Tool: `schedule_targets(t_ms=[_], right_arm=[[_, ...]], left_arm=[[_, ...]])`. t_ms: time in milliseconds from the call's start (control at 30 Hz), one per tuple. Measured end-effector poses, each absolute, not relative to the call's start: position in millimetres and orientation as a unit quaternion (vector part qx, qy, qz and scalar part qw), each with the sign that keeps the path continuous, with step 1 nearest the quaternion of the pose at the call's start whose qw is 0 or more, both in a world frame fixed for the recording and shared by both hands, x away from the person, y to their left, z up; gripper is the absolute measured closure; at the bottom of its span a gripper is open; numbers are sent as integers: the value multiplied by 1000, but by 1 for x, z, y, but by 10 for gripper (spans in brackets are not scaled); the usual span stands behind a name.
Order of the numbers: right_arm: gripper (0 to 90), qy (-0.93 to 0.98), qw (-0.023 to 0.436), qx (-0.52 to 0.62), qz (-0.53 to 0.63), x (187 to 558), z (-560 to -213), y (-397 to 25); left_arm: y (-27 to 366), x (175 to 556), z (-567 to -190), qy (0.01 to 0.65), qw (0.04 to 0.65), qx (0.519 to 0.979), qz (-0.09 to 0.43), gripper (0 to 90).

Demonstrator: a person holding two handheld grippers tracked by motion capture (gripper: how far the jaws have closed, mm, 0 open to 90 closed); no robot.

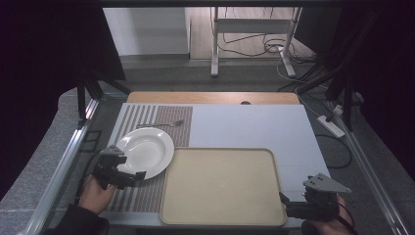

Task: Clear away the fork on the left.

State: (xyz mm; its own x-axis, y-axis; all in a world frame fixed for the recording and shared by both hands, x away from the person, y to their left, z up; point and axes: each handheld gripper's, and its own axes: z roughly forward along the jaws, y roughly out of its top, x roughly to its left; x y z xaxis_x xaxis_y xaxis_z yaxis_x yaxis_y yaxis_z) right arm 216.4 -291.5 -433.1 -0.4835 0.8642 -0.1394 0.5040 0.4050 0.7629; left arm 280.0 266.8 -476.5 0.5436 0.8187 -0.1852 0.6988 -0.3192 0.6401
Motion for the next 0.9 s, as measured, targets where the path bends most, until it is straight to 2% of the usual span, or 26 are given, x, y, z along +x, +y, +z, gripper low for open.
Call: schedule_targets(t_ms=[900], right_arm=[[0, 792, 268, 433, 337, 216, -433, -292]], left_arm=[[262, 359, -486, 462, 326, 819, 98, 0]])
